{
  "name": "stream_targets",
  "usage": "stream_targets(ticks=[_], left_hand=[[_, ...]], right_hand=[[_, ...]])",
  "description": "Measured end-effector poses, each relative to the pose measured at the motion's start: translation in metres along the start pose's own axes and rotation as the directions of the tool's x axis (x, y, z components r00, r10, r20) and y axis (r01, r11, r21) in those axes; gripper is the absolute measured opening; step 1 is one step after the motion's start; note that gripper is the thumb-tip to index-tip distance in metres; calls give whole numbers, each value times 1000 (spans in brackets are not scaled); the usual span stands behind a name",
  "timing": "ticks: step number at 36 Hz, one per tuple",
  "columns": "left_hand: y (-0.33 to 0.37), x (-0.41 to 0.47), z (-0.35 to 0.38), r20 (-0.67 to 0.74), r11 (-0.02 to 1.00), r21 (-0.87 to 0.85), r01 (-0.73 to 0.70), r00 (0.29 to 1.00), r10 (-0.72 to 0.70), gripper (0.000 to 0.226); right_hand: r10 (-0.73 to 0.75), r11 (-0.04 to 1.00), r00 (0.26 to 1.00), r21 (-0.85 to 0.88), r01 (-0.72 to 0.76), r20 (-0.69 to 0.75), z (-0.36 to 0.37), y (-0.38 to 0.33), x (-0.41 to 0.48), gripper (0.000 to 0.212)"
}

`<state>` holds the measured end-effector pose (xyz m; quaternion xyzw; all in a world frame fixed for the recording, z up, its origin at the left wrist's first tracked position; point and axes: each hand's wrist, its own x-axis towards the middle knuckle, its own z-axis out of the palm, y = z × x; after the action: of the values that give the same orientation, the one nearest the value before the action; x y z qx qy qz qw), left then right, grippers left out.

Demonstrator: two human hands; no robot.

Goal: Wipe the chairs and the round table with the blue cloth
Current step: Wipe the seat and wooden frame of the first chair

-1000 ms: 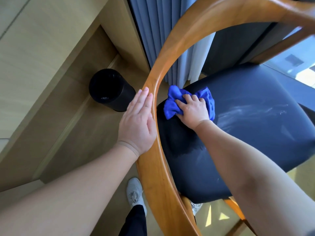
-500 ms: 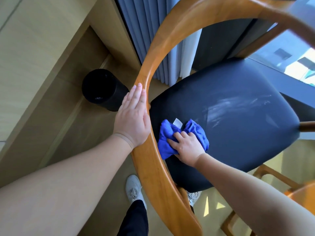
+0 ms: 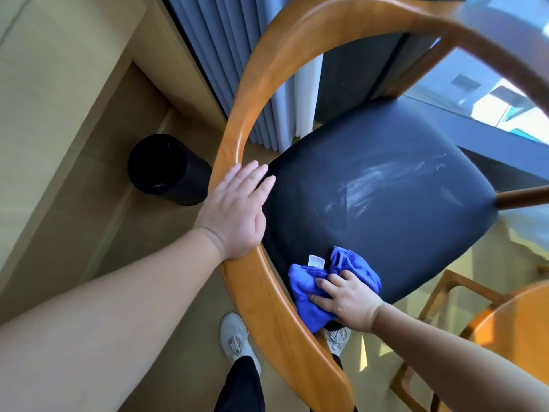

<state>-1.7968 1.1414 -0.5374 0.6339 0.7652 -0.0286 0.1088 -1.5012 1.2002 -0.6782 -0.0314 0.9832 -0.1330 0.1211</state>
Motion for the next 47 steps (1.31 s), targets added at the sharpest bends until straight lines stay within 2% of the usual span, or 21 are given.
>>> stream_targets(ticks=[2,4,8,11,16,20,22,27,29,31,33,38,40,44,47], left_hand=[[-2,7,-1,41,999,49,-5,999,3,55],[-2,12,0,14,998,42,36,999,-37,54],[5,16,2,-104,965,-37,261,959,-264,65],[6,13,3,-117,943,-61,326,936,-332,68],[6,14,1,-87,951,-19,310,947,-310,67],[4,15,-2,-1,996,21,86,996,-86,53],[3,17,-3,18,999,21,31,999,-32,46],[4,15,-1,-57,986,-32,164,985,-166,51],[4,15,0,-66,985,-31,171,983,-173,54],[5,15,-1,-64,986,-31,165,984,-166,56],[5,15,0,-81,982,-45,183,979,-186,57],[2,14,3,-130,942,-119,312,936,-327,68],[2,15,3,-97,948,-89,305,945,-313,71],[0,19,-1,35,983,100,152,987,-156,71],[-1,22,-3,98,986,137,92,990,-105,67]], right_hand=[[-31,999,999,-18,31,-14,2,3,1,45],[-44,999,998,-25,43,-43,3,7,4,44],[-1,1000,994,-28,-2,-113,4,20,14,40],[14,1000,991,-16,-17,-134,1,30,21,39],[186,983,957,43,-181,-221,-7,54,39,45],[225,974,946,37,-223,-233,-19,75,51,49],[268,963,933,52,-263,-238,-25,88,56,50],[299,954,918,54,-296,-262,-28,107,65,47],[414,909,862,89,-407,-293,-31,119,69,44],[588,807,753,141,-574,-295,-40,142,76,44],[693,716,668,150,-682,-271,-50,170,83,46],[803,585,531,190,-788,-271,-56,205,98,46],[828,554,508,205,-807,-238,-55,200,101,44],[826,563,537,230,-793,-172,-63,182,106,41],[740,672,660,193,-715,-134,-60,150,109,51]])
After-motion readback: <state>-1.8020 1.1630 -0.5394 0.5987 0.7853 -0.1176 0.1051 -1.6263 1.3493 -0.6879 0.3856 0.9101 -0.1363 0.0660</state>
